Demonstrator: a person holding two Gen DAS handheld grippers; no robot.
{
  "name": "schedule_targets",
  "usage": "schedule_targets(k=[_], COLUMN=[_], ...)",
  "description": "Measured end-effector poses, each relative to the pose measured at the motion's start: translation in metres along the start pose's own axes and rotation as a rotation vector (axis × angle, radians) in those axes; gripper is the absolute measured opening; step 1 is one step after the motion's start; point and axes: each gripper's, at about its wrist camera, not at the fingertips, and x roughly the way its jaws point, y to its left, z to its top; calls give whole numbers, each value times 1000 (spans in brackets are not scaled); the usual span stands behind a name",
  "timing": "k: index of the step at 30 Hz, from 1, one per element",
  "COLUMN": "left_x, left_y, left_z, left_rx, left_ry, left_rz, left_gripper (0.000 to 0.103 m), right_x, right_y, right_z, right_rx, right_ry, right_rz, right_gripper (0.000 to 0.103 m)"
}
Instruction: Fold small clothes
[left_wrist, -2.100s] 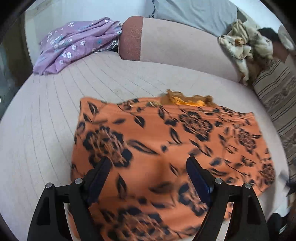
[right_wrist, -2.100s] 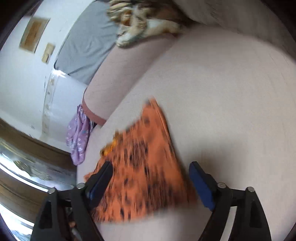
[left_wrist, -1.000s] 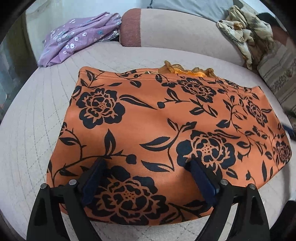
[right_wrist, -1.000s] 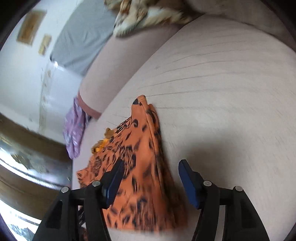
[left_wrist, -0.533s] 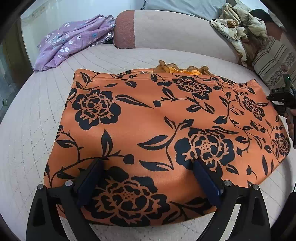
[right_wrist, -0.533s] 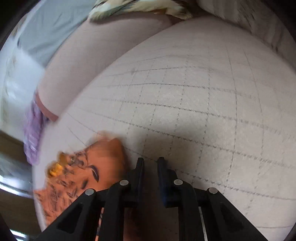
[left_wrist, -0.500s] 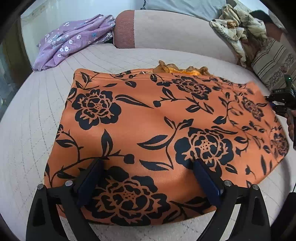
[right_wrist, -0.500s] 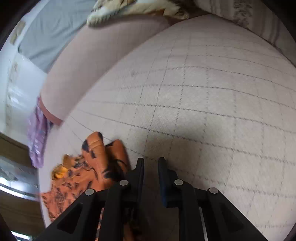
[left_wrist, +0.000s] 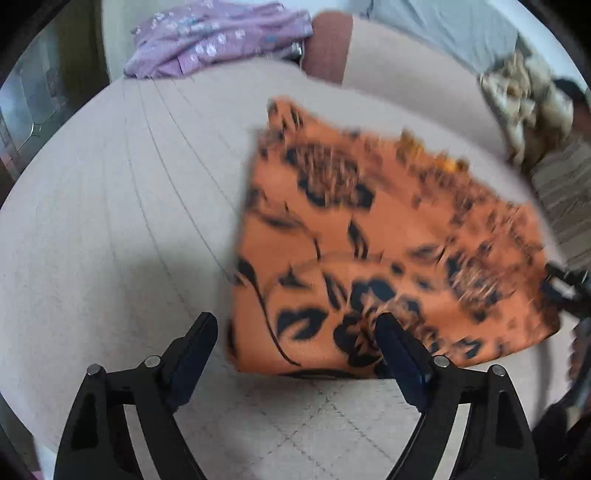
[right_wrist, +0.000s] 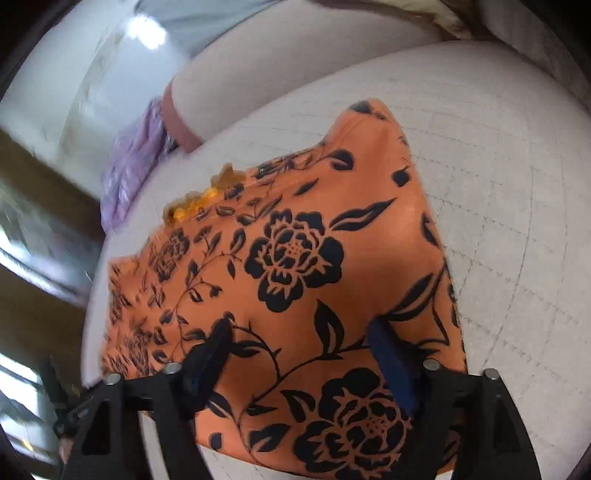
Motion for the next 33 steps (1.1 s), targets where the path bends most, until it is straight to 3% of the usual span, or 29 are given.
schedule_targets(k=[2, 5, 8, 9, 12, 16, 18, 20, 23, 27, 29, 31, 32, 33], left_x=[-10, 10, 49, 64, 102, 107, 93, 74, 33, -19, -34, -43, -44, -48], left_y=[4, 17, 25, 28, 41, 58, 60, 60, 57, 29, 16, 5, 1, -3], left_z=[18, 56, 100, 114, 145, 165, 160, 150, 120, 69, 43, 17, 8, -7], left_rx=[22, 25, 24, 19, 1, -80, -69, -73, -70, -11, 18, 30, 25, 19], left_ry=[-52, -24, 53, 83, 105, 68, 14, -28, -88, -169, -175, -167, -148, -127], left_rz=[-11, -10, -3, -7, 81, 112, 189, 187, 123, 44, 8, -28, -40, -61], left_gripper=[88, 87, 66, 65, 65, 67, 66, 66, 67, 79, 80, 80, 80, 80], right_x=[-4, -2, -1, -2, -1, 3, 3, 2, -4, -31, -43, -37, -33, -38], right_y=[4, 11, 13, 13, 0, 1, 0, -1, -1, 9, 11, -5, -19, -23], right_z=[2, -2, -3, -4, -4, -2, -2, -2, -3, -16, -29, -41, -48, -51], right_rx=[-23, -59, -44, -39, -45, -27, -23, -13, 28, 55, 46, 93, 133, 153], right_ry=[0, 12, 2, -2, -4, -2, -2, -5, -13, -68, -100, -45, -16, -40], right_rz=[-15, -39, -29, -21, -6, 4, 7, 10, 14, 30, 40, -10, -30, -11], right_gripper=[77, 78, 78, 78, 78, 78, 78, 78, 78, 78, 82, 84, 78, 77])
